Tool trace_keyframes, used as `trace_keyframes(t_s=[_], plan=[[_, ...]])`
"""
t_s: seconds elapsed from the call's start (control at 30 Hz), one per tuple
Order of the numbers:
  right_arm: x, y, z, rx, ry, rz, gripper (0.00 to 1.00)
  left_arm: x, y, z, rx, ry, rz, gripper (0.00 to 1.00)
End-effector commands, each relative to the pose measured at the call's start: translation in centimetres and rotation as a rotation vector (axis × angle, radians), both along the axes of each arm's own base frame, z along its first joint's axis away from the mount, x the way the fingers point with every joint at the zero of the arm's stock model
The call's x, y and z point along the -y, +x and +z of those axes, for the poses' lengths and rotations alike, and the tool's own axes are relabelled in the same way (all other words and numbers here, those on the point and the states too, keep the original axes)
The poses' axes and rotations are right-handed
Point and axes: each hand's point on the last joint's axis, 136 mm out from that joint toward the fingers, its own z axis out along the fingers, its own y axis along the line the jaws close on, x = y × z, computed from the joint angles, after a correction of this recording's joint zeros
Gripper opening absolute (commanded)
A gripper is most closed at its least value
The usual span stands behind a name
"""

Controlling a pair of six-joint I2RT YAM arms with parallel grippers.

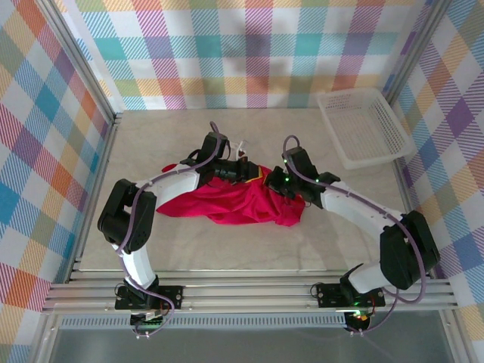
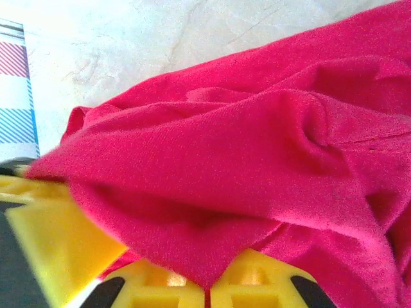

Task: Fold the inside-out t-shirt

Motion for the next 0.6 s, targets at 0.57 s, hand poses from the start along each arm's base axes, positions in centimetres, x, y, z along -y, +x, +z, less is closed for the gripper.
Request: trace_keyframes(t_s=[0.57], plan=[[6.7,-5.5,15.7,0.127,0.311,0.204,0.00,-14.8,3.5,-14.7,-0.094,0.671,0.355,0.23]])
